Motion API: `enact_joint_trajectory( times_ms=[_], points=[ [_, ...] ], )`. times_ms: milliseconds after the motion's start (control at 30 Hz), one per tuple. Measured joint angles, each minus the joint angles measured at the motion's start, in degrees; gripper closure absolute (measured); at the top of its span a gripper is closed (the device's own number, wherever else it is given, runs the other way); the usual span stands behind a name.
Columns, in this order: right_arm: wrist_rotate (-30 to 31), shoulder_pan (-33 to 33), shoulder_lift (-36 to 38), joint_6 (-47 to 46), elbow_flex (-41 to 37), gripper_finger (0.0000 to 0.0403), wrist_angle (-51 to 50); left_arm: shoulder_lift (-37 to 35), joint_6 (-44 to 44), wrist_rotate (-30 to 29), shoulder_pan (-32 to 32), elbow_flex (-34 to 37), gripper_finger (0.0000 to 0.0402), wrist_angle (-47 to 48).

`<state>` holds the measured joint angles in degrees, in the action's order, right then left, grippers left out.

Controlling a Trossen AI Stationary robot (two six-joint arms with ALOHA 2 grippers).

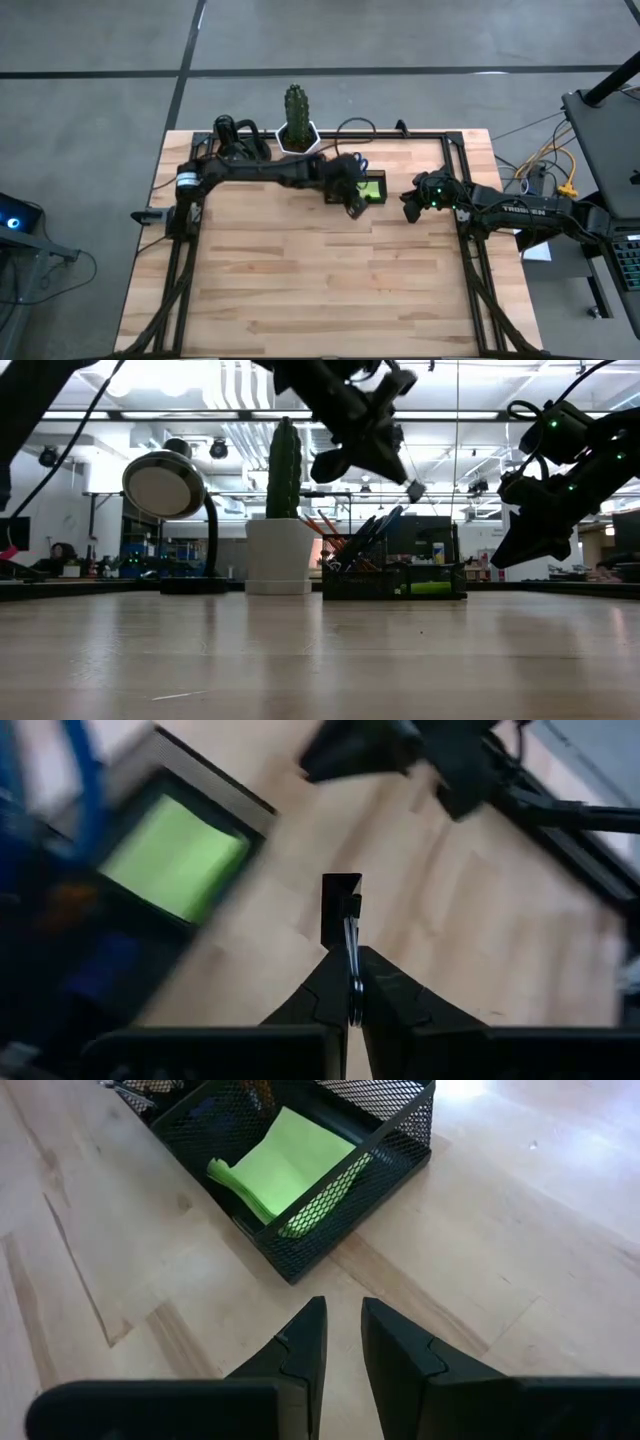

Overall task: Pick and place office supplies into organizer
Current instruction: Put the binder clip into the bottom section of the desk organizer

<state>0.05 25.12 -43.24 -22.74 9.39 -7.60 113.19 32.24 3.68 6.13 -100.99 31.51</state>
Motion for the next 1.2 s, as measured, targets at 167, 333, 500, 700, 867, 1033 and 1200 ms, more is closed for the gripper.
enact_joint_trajectory(
  times_ms=[167,333,500,700,867,1033,1200],
  points=[
    [0.1,0.0,0.0,0.1,0.0,0.0346,0.1,0.0,-8.2,-2.3,3.0,0.1,0.0402,1.6],
    [0.2,0.0,0.0,0.2,0.0,0.0346,0.5,0.7,-18.0,-10.1,2.8,0.3,0.0402,2.8],
    [0.5,0.0,0.0,0.2,0.0,0.0346,0.7,0.8,-22.6,-12.0,2.6,0.4,0.0402,3.5],
    [3.5,0.0,0.0,0.5,0.0,0.0346,0.7,1.5,-23.8,-12.8,2.4,2.2,0.0402,5.0],
    [4.6,0.0,0.0,0.5,0.0,0.0346,0.7,1.5,-23.9,-13.0,1.4,4.1,0.0402,3.8],
    [4.6,0.0,0.0,0.5,0.0,0.0346,0.7,1.6,-24.1,-18.5,0.9,5.3,0.0402,2.9],
    [4.6,0.0,0.0,0.5,0.0,0.0346,0.6,2.5,-26.7,-20.6,0.9,5.7,0.0401,2.2]
  ],
)
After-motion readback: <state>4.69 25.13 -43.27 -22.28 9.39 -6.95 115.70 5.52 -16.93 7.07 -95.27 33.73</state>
